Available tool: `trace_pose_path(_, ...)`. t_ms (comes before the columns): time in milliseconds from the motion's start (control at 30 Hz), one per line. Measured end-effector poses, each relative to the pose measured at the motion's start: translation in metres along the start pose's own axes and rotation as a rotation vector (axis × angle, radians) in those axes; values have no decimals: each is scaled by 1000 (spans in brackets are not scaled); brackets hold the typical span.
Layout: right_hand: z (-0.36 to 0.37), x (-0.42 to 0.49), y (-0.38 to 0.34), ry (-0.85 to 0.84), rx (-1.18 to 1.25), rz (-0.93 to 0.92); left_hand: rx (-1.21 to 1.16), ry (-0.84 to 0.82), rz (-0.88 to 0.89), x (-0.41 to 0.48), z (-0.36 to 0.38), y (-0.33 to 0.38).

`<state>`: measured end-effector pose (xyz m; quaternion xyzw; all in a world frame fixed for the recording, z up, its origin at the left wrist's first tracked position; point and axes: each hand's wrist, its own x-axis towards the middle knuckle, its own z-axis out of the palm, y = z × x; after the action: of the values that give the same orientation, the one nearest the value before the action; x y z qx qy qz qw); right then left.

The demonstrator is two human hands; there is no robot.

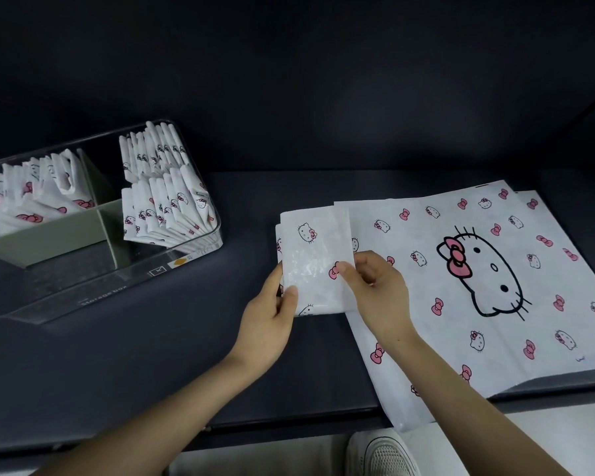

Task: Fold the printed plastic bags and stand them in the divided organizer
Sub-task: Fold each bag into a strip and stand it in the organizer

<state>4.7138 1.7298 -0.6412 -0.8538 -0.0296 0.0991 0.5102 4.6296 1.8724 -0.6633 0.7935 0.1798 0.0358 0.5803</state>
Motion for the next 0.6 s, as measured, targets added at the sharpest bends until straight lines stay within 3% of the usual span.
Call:
trace_pose_path(133,-2,-1,8,-47,51,15,98,47,57,3,-2,-1)
trace_pose_path(267,4,1,14,-89,-140,28,347,149,179,-1,-8,1)
trace_pose_path(367,5,-1,11,-48,-146,0,505,223,304,4,-13,-10)
trace_pose_path(600,10,-2,3,-19,-19,-70,434,232,281,1,-15,-20)
